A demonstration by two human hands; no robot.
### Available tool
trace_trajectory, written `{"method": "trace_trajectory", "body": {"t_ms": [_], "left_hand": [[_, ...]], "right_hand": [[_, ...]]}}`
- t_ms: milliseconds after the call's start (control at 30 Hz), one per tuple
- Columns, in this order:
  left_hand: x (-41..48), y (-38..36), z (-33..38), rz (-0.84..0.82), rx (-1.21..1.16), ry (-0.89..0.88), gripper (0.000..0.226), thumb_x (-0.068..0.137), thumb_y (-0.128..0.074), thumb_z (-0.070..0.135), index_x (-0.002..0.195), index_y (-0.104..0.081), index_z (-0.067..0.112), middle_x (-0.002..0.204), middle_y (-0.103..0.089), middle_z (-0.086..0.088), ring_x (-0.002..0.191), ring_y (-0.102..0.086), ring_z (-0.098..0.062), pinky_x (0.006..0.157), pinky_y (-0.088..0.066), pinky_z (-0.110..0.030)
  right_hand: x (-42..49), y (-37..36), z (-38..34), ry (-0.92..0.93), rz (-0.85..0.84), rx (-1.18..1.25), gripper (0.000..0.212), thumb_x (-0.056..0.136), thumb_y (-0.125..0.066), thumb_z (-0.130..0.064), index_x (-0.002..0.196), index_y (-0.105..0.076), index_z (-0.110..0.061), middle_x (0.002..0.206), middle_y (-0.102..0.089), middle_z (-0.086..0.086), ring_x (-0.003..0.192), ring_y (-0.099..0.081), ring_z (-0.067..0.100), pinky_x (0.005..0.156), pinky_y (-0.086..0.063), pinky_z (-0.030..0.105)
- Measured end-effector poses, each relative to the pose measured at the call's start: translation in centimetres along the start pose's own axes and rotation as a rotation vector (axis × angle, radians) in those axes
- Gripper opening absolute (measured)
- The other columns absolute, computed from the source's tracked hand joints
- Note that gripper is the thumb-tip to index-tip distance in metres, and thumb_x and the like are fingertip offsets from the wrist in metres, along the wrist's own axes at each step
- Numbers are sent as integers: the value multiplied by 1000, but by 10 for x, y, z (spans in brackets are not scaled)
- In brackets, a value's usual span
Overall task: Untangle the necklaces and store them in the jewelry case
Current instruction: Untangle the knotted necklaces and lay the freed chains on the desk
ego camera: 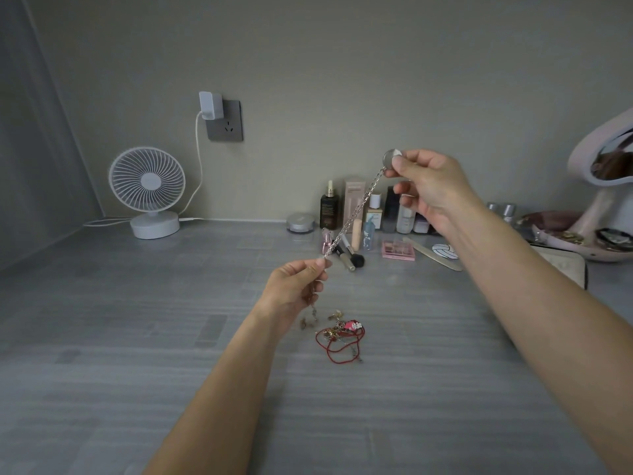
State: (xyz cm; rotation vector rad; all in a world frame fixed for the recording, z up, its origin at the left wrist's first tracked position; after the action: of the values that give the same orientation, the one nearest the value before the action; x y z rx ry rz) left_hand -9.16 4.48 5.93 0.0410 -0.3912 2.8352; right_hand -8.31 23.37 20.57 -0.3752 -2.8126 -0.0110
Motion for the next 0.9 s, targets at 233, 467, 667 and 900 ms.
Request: {"method": "trace_trajectory", "body": {"t_ms": [233,467,667,900], "left_hand": [[2,11,5,-51,2,26,12,78,-63,25,78,-66,14,60,-58,5,54,-53,-8,65,-45,-25],[3,18,3,-46,77,66,9,78,-65,24,75,-66,15,62,-59,4,55,-54,-9,66,-47,-26],[4,15,4,-18,33,74,14,87,-59,18,74,-63,15,61,-56,5,50,-51,-6,62,-50,-24],[9,25,-2,130,112,68,9,87,-62,16,80,-65,11,64,-54,4,52,-45,-7,57,-46,-22]], "right_hand": [[5,13,-9,19,27,12,10,88,-59,-16,80,-61,-21,76,-65,-2,45,-50,4,41,-39,17],[0,31,-4,-8,51,93,11,90,-56,-11,81,-59,-17,66,-66,-3,41,-53,3,40,-41,16],[-32,68,66,-203,50,-197,10,89,-56,-8,92,-63,-13,77,-64,4,54,-54,8,51,-45,20],[-41,86,136,-342,50,-355,8,88,-56,-7,83,-60,-12,74,-65,7,54,-52,10,49,-36,21]]}}
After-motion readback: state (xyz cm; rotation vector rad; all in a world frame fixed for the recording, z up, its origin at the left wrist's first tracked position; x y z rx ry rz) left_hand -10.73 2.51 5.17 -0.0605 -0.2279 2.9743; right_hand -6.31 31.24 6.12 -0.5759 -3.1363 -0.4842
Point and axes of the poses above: each hand's wrist, its own x-axis towards the middle knuckle, its own y-axis out of the back of the hand, z = x × y, the point moved 4 cm from there along x, towards the middle knuckle
